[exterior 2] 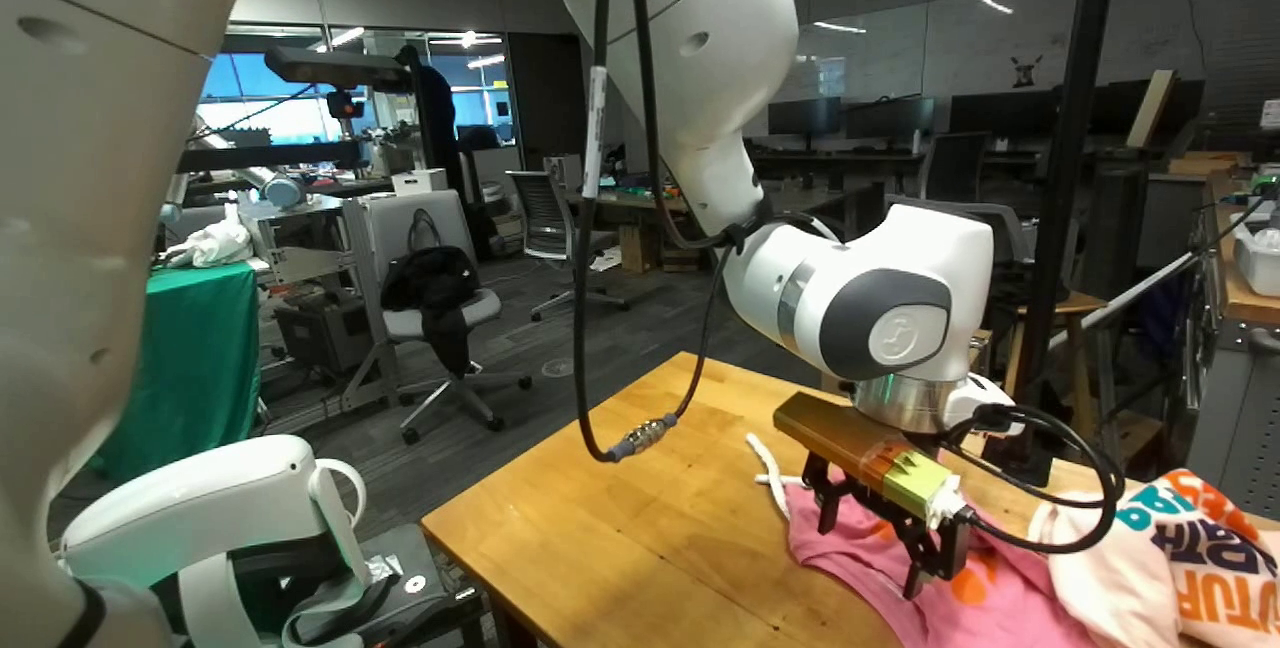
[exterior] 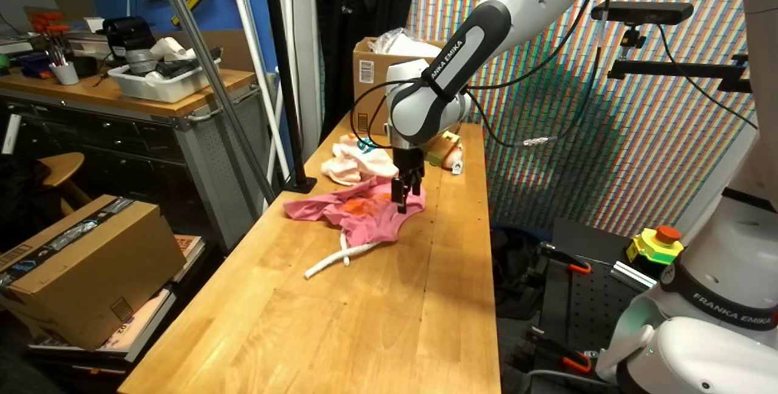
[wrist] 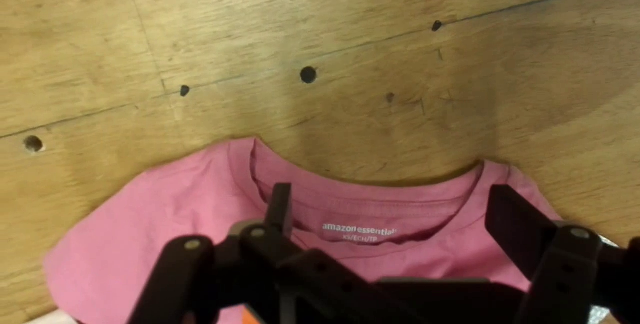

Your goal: Move the radish and peach t-shirt to the right, move the pink t-shirt to the left, move the white rope backwards

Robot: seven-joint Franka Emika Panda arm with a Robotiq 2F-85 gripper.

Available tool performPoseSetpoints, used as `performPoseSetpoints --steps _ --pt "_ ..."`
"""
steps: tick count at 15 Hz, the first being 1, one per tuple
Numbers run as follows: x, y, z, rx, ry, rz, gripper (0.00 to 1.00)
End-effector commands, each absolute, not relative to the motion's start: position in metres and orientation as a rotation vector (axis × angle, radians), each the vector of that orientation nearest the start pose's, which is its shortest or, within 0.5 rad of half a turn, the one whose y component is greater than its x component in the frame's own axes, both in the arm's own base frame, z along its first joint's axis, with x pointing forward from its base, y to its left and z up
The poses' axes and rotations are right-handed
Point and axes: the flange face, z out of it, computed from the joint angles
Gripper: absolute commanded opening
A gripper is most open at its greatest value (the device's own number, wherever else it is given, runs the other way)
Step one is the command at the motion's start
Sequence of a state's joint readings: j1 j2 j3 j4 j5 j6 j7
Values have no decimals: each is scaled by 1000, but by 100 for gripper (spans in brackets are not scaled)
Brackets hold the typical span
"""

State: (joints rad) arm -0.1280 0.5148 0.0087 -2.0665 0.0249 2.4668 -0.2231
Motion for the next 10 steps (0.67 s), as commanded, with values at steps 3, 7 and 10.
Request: performPoseSetpoints --steps 3,7,10 --pt "560 -80 170 -3142 -155 60 100" --pt "553 -88 160 -3156 -153 37 100" --pt "547 -90 151 -3159 -155 44 100"
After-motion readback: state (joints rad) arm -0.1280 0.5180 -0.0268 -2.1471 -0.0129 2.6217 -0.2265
